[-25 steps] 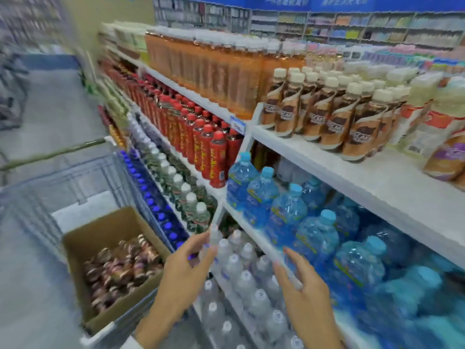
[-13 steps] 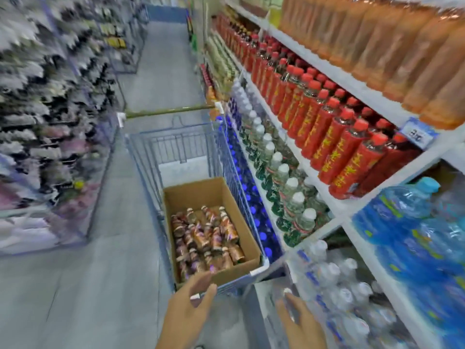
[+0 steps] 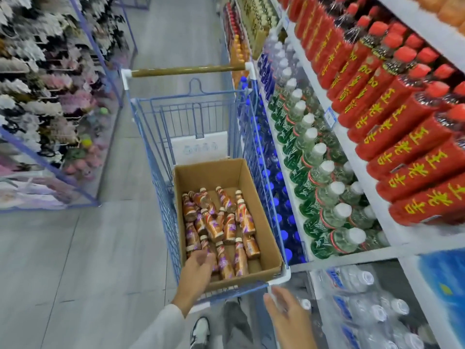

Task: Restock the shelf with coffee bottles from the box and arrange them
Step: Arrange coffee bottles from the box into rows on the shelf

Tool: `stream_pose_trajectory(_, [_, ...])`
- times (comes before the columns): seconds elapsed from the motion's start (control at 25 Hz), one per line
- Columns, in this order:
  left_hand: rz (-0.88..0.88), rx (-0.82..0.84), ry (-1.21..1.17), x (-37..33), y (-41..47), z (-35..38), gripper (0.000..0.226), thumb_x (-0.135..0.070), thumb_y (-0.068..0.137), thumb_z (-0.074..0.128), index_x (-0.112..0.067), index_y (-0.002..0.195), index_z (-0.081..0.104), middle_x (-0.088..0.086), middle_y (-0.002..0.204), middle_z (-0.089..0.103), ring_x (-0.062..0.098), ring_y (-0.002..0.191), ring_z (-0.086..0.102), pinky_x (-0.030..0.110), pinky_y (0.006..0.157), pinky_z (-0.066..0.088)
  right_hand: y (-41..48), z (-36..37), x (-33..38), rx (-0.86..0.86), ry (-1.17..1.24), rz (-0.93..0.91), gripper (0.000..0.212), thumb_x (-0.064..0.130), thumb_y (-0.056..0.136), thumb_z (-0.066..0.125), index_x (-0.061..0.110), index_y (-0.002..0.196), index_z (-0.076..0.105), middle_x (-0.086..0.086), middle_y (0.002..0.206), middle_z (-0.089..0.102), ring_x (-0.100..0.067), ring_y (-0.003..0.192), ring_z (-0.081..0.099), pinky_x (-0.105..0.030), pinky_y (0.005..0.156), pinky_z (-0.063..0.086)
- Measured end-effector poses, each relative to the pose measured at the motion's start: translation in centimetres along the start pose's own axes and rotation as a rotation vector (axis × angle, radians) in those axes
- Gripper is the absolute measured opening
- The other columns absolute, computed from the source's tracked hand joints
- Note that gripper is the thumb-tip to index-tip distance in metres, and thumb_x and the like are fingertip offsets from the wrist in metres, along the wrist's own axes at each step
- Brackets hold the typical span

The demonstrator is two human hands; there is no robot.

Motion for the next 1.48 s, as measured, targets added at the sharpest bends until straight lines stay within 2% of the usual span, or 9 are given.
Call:
stream_pose_trajectory(0.16, [-0.165,-0.013,-0.004,-2.8,8.3,3.4,0.031,-0.042,0.1,0.054,-0.015,0.114,0.061,0.007,0.118,0.062,0.03,0.122,0.055,0.032,0.095,0.041,4.0,-0.3,1.0,0.077,-0.006,0.045,0.023,0.038,0.091,0.069,0.037,0.113,0.061,0.009,0.125,0.064,-0.012,0.119,0.056,-0.028,0.103,0.042])
stream_pose_trajectory(0.36, [-0.401,-0.118,0.035,-1.0,18.9,6.8,0.094,-0.062,0.083,0.062,-0.006,0.152,0.033,0.017,0.153,0.043,0.039,0.138,0.043,0.047,0.117,0.032,9.9,-0.9,1.7,0.139,-0.03,0.103,0.016,0.042,0.091,0.067,0.044,0.105,0.06,0.016,0.121,0.063,-0.008,0.119,0.055,-0.024,0.099,0.039])
stream_pose_trajectory(0.6, [-0.498,-0.15,0.112,1.3,25.2,10.1,0.089,-0.049,0.098,0.056,-0.004,0.159,0.009,0.018,0.161,0.029,0.039,0.146,0.031,0.043,0.118,0.024,16.3,0.2,2.4,0.198,-0.062,0.145,0.03,0.049,0.092,0.062,0.043,0.122,0.059,0.025,0.125,0.06,-0.001,0.121,0.055,-0.021,0.097,0.039])
stream_pose_trajectory(0.76, [-0.513,-0.106,0.055,4.1,27.3,9.9,0.096,-0.056,0.081,0.07,-0.002,0.151,0.032,0.018,0.147,0.05,0.038,0.129,0.051,0.045,0.11,0.041,19.4,1.5,4.0,0.252,-0.122,0.096,0.037,0.049,0.096,0.058,0.039,0.131,0.055,0.022,0.13,0.057,-0.003,0.124,0.053,-0.029,0.108,0.043])
stream_pose_trajectory(1.0, [-0.533,0.002,-0.423,1.8,17.8,6.4,0.048,-0.029,0.084,0.078,-0.013,0.123,0.056,0.005,0.105,0.073,0.024,0.092,0.073,0.034,0.075,0.059,25.3,6.0,10.8,0.331,-0.215,-0.037,0.041,0.045,0.1,0.053,0.029,0.138,0.051,0.014,0.138,0.056,-0.005,0.121,0.054,-0.022,0.092,0.045])
stream_pose_trajectory(1.16, [-0.5,-0.106,-0.494,2.4,10.1,2.5,0.086,-0.057,0.054,0.091,-0.025,0.128,0.061,0.002,0.116,0.073,0.023,0.104,0.072,0.045,0.095,0.056,33.0,14.7,17.1,0.394,-0.272,-0.122,0.052,0.041,0.1,0.055,0.017,0.144,0.044,-0.003,0.139,0.056,-0.02,0.116,0.057,-0.031,0.094,0.045])
stream_pose_trajectory(1.28, [-0.514,-0.19,-0.555,2.7,7.2,0.5,0.092,-0.059,0.04,0.089,-0.026,0.122,0.062,0.002,0.114,0.071,0.024,0.102,0.07,0.037,0.078,0.061,39.2,22.3,19.8,0.357,-0.394,-0.155,0.066,0.054,0.092,0.054,0.012,0.143,0.046,-0.011,0.141,0.056,-0.034,0.13,0.052,-0.043,0.108,0.041])
stream_pose_trajectory(1.36, [-0.49,-0.229,-0.587,2.9,6.7,-0.5,0.097,-0.058,0.027,0.092,-0.023,0.114,0.066,0.003,0.106,0.074,0.026,0.099,0.071,0.036,0.073,0.06,41.8,26.5,19.8,0.338,-0.553,-0.21,0.069,0.065,0.082,0.05,0.016,0.13,0.059,-0.01,0.128,0.066,-0.036,0.119,0.06,-0.048,0.103,0.047])
stream_pose_trajectory(1.48, [-0.466,-0.288,-0.62,3.8,7.2,-1.4,0.104,-0.058,0.021,0.093,-0.021,0.115,0.067,0.005,0.107,0.074,0.03,0.103,0.068,0.041,0.079,0.06,42.8,29.6,18.8,0.35,-0.704,-0.269,0.05,0.049,0.088,0.055,0.013,0.121,0.064,-0.01,0.125,0.066,-0.036,0.114,0.061,-0.049,0.102,0.048])
Point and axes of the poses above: each hand's wrist, its own y-axis towards the middle knuckle, its own z-axis out of the palm, x = y × z, the point moved 5 cm from there along y, towards the middle knuckle
